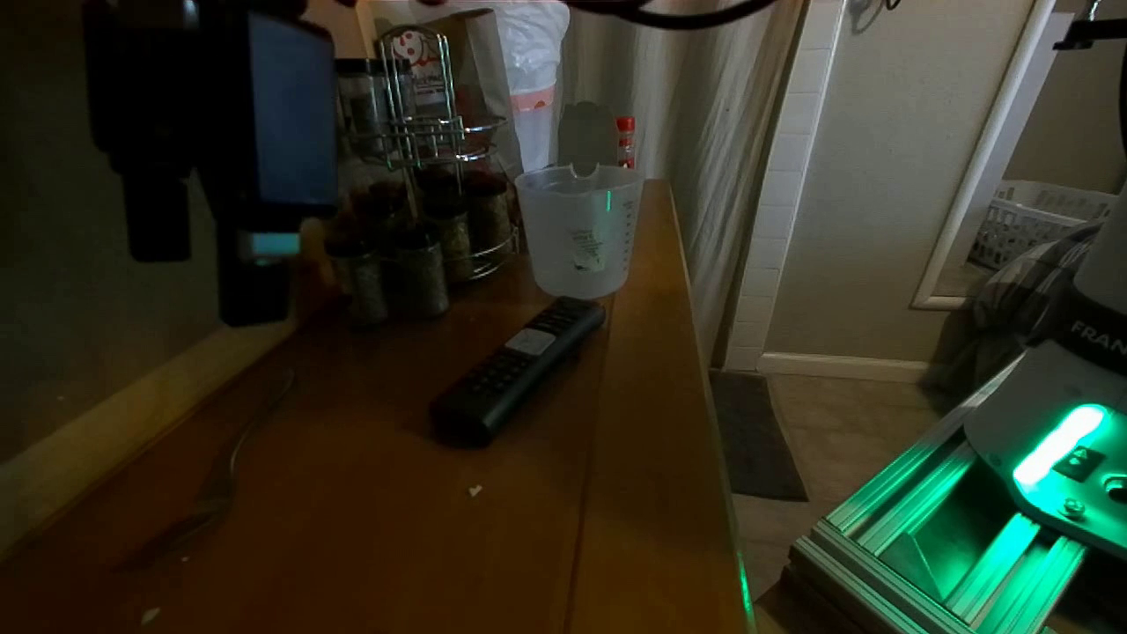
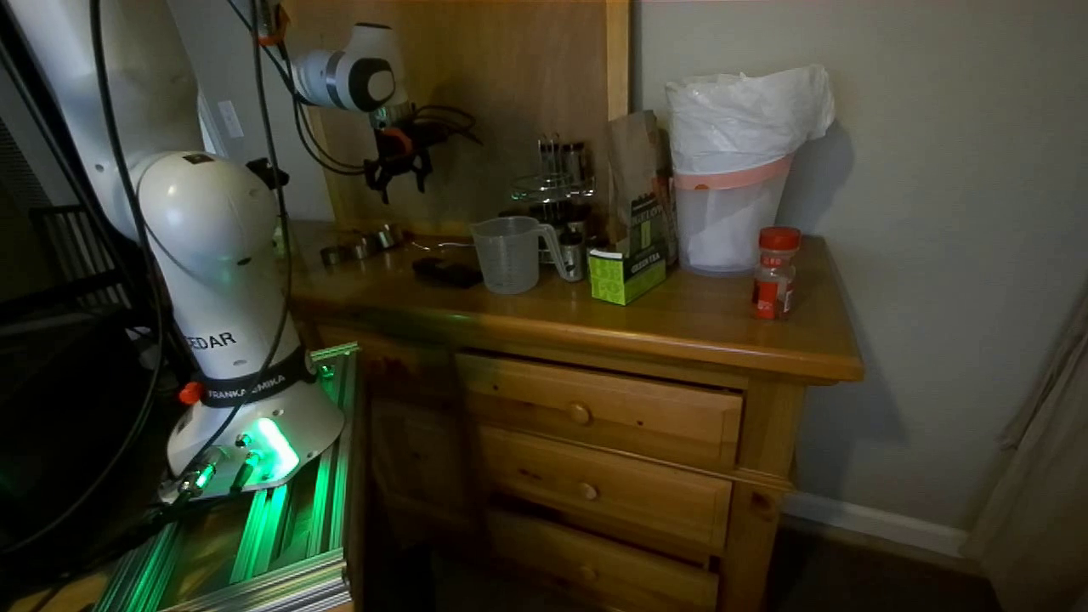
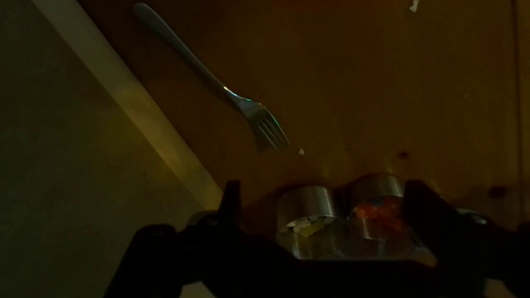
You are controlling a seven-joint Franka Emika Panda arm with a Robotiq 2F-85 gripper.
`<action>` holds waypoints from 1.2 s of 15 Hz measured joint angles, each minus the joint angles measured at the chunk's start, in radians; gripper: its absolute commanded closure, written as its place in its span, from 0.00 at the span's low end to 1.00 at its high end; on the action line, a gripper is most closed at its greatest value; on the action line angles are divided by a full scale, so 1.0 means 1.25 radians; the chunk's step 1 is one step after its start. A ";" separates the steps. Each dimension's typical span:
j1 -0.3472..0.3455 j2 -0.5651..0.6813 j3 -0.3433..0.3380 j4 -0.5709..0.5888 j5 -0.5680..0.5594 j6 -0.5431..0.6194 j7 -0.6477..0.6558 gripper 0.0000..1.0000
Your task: Put the fork in the jar
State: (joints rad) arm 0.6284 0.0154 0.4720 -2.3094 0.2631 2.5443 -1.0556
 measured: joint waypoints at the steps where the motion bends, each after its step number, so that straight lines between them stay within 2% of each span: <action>1: 0.000 0.014 0.005 -0.001 -0.009 0.000 -0.014 0.00; 5: -0.001 0.079 0.011 0.000 -0.092 0.010 -0.016 0.01; 7: -0.002 0.112 0.011 0.005 -0.135 0.039 -0.004 0.07; 8: -0.002 0.128 0.011 0.010 -0.156 0.056 0.006 0.19; 9: -0.002 0.143 0.011 0.015 -0.180 0.075 0.026 0.29; 10: -0.002 0.156 0.010 0.019 -0.206 0.093 0.053 0.29; 14: 0.000 0.195 0.001 0.038 -0.331 0.119 0.170 0.44; 15: 0.003 0.201 -0.005 0.042 -0.367 0.122 0.204 0.44; 16: 0.007 0.206 -0.014 0.047 -0.410 0.125 0.243 0.40; 18: 0.021 0.217 -0.033 0.059 -0.492 0.126 0.318 0.43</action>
State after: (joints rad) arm 0.6542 0.2861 0.4306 -2.2357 -0.3518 2.7016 -0.6581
